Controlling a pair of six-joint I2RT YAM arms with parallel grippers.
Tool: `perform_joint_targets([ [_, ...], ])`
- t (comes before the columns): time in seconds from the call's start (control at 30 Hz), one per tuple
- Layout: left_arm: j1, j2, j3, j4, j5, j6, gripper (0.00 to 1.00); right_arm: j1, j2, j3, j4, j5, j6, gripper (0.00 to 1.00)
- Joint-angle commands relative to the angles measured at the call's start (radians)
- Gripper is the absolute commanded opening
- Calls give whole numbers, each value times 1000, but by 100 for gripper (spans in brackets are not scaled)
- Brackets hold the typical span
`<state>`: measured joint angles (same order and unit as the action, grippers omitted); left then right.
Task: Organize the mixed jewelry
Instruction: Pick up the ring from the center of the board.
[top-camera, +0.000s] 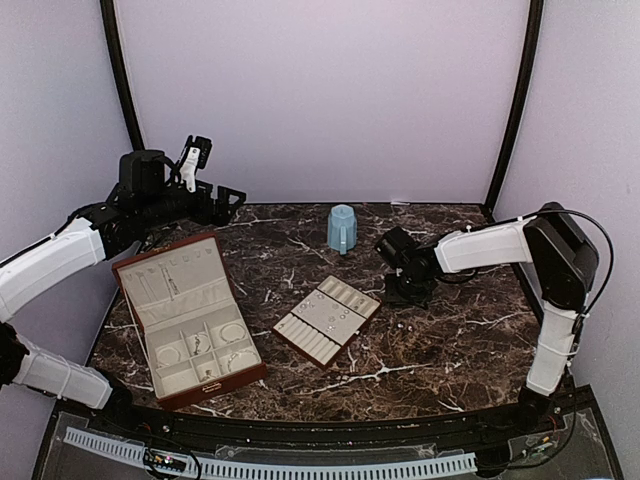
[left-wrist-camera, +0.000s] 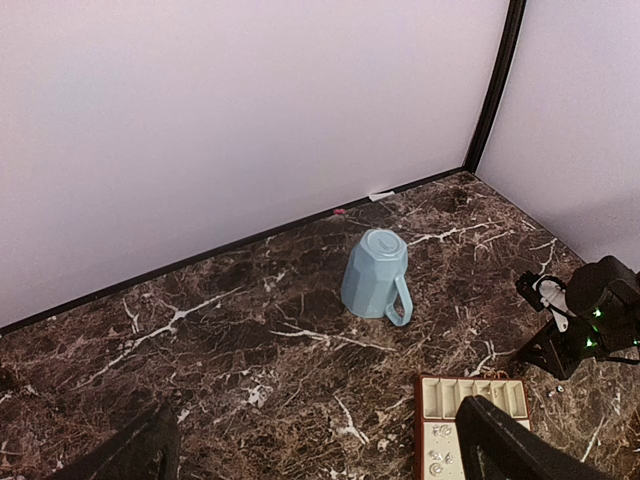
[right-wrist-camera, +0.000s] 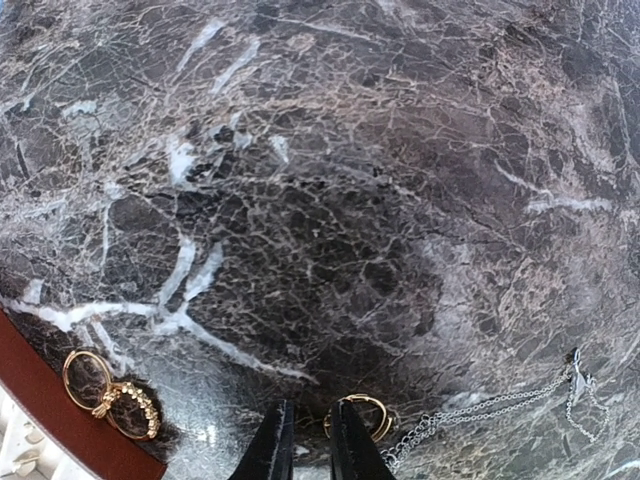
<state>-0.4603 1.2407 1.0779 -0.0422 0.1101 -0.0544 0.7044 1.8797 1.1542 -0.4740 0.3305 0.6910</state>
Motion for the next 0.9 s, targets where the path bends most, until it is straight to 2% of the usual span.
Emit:
perform_joint_targets([
  [0.0, -1, -34, -13, 10, -10, 15, 99, 7, -19, 22, -11, 30, 11, 15],
  [0.2, -1, -30, -12, 9, -6, 14, 99, 8, -28, 12, -7, 37, 12, 18],
  [0.87, -1, -40, -12, 10, -6, 16, 99, 7, 8, -5, -19, 47, 64, 11],
])
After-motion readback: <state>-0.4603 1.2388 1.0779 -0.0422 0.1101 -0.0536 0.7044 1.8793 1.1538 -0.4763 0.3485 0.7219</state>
